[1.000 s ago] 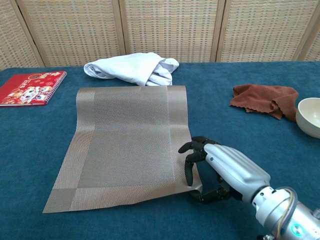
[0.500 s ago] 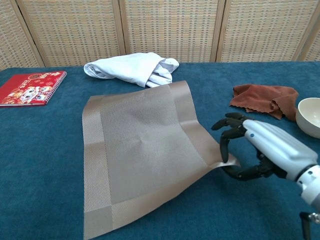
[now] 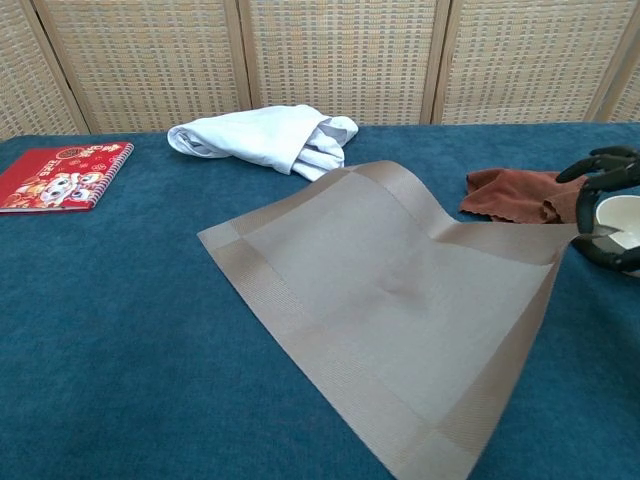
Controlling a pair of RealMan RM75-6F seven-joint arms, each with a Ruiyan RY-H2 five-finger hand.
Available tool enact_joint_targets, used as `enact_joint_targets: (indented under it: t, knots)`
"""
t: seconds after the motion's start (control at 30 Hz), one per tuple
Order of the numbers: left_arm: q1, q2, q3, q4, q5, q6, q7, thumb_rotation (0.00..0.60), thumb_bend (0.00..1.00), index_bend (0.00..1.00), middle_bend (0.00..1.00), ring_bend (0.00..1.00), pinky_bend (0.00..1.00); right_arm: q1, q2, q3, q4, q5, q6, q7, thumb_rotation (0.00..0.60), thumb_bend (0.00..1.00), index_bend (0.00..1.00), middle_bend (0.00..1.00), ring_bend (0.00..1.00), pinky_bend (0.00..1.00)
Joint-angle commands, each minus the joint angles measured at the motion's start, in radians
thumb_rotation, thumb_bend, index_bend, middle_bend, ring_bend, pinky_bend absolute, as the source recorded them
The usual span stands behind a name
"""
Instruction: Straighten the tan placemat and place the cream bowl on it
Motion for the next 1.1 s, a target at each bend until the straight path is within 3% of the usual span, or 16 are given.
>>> enact_joint_targets:
  t: [0.03,0.6,0.67,0.83,1.03,1.1]
  knots:
    - [-0.001,-0.002,0.0,0.0,0.001,0.001,0.004,0.6,0.28,0.0,0.0,0.0,0.0,0.005,0.028,0.025,-0.004,0.026,-0.013,0.014,0.6,0.66,0.72,0.29,0.01,0.13]
    - [-0.003,-0.01,-0.001,0.006,-0.003,-0.006,0.014,0.6,0.28,0.0,0.0,0.0,0.0,0.096,0.104,0.156,0.028,0.167,-0.103,-0.113,0.6,0.62,0.7,0.29,0.03,0.12]
    - [-0.004,-0.01,-0.002,0.007,-0.003,-0.007,0.014,0.6,0.28,0.0,0.0,0.0,0.0,0.098,0.108,0.162,0.036,0.173,-0.095,-0.129,0.6,0.57,0.62,0.24,0.02,0.1]
    - [-0.005,-0.014,0.0,0.01,-0.002,-0.009,0.019,0.6,0.28,0.0,0.0,0.0,0.0,0.084,0.142,0.156,0.033,0.204,-0.096,-0.164,0.6,0.41,0.24,0.01,0.0,0.0]
    - [-0.011,-0.023,0.003,0.016,0.002,-0.015,0.036,0.6,0.28,0.0,0.0,0.0,0.0,0.021,0.185,0.126,0.023,0.246,-0.073,-0.158,0.6,0.33,0.03,0.0,0.0,0.0]
    - [-0.013,-0.025,0.004,0.017,0.004,-0.018,0.038,0.6,0.28,0.0,0.0,0.0,0.0,-0.004,0.198,0.117,0.016,0.246,-0.057,-0.127,0.6,0.31,0.0,0.0,0.0,0.0]
